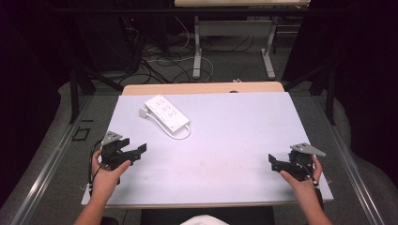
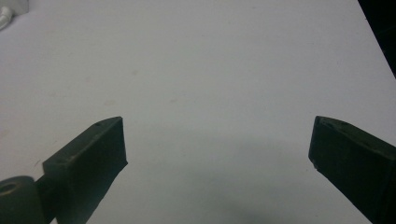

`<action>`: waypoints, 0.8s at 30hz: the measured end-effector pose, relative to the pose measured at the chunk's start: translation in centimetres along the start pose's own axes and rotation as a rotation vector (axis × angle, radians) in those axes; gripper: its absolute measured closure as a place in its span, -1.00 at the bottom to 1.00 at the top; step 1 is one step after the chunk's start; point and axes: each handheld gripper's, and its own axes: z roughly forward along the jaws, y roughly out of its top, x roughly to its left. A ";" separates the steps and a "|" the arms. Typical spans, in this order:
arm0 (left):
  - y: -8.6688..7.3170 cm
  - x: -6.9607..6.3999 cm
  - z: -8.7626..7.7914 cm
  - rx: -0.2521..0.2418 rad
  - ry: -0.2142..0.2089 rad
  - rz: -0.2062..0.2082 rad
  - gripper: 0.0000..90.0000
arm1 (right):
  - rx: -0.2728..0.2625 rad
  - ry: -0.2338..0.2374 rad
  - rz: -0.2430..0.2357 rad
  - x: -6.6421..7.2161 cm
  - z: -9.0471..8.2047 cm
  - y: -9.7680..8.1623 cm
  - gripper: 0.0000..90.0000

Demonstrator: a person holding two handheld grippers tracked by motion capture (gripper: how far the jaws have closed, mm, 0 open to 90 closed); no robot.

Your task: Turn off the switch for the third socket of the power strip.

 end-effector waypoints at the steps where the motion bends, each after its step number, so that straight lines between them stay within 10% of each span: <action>1: 0.3 0.0 0.0 0.007 0.000 0.003 -0.57 | 0.000 0.000 0.000 0.0 0.0 0.0 -0.92; 24: 5.4 -0.4 1.6 0.019 0.010 0.037 -0.46 | -0.010 -0.008 -0.003 0.1 -0.1 -0.1 -0.90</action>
